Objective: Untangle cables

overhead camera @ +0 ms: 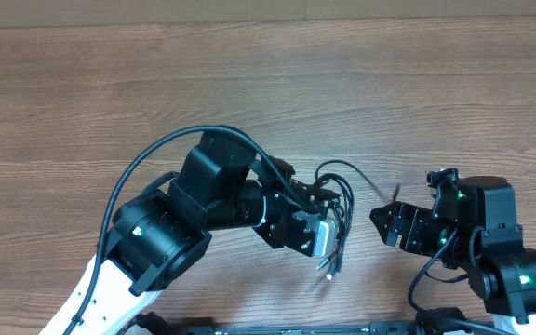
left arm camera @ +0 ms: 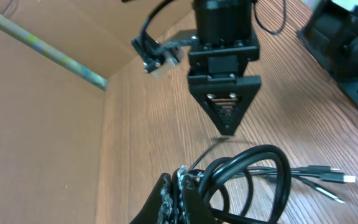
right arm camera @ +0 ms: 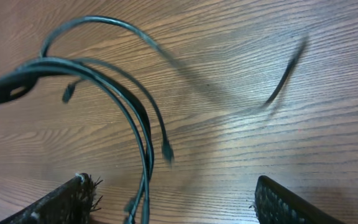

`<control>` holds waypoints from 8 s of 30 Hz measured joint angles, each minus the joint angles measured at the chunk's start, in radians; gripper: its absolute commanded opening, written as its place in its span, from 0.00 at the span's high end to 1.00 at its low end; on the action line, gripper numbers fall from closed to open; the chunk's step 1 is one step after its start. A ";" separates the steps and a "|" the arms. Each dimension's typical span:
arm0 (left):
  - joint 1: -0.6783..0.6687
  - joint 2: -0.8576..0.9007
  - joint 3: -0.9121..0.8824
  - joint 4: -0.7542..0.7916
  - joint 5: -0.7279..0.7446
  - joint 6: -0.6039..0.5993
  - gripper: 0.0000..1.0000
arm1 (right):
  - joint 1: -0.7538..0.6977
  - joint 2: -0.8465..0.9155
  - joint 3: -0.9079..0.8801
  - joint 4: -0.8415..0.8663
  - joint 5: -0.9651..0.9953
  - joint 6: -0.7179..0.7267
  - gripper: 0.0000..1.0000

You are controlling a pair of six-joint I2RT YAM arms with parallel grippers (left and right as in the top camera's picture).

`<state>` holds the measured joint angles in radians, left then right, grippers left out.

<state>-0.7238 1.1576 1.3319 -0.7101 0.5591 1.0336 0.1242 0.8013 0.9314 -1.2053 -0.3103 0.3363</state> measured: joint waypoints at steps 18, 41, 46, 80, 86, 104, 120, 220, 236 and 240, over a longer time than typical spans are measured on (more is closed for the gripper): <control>0.000 0.001 0.000 0.169 0.005 -0.426 0.96 | 0.000 0.000 0.000 0.035 -0.130 -0.059 0.18; 0.000 0.002 0.000 0.269 -0.178 -0.778 0.96 | 0.000 0.000 0.000 0.040 -0.227 -0.162 0.19; 0.000 0.002 0.000 0.262 -0.232 -0.835 0.96 | 0.000 0.000 0.000 0.076 -0.348 -0.238 0.19; 0.000 0.087 0.000 0.291 -0.046 -0.878 0.96 | 0.000 0.000 0.000 0.449 -0.700 -0.310 0.96; 0.000 0.086 0.000 0.290 -0.069 -0.881 0.75 | 0.000 0.000 0.000 0.430 -0.700 -0.305 0.96; 0.138 0.086 0.001 0.126 -0.167 -0.930 0.00 | 0.000 0.000 0.000 0.434 -0.430 0.006 0.96; 0.139 0.086 0.004 -0.098 0.079 -0.545 0.00 | 0.000 0.002 0.000 0.694 -0.310 0.518 0.96; 0.296 0.188 0.006 -0.326 0.200 -0.374 0.96 | 0.000 0.002 0.000 0.436 -0.125 -0.346 0.00; 0.219 0.194 0.006 -0.420 0.227 -0.357 0.96 | 0.000 0.002 0.000 0.375 -0.452 -0.888 0.05; 0.213 0.212 0.006 -0.419 0.227 -0.353 0.96 | 0.000 0.002 0.000 0.380 -0.475 -0.936 0.07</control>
<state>-0.5110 1.3697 1.3376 -1.1294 0.7860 0.6804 0.1242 0.8032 0.9314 -0.8253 -0.7853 -0.5995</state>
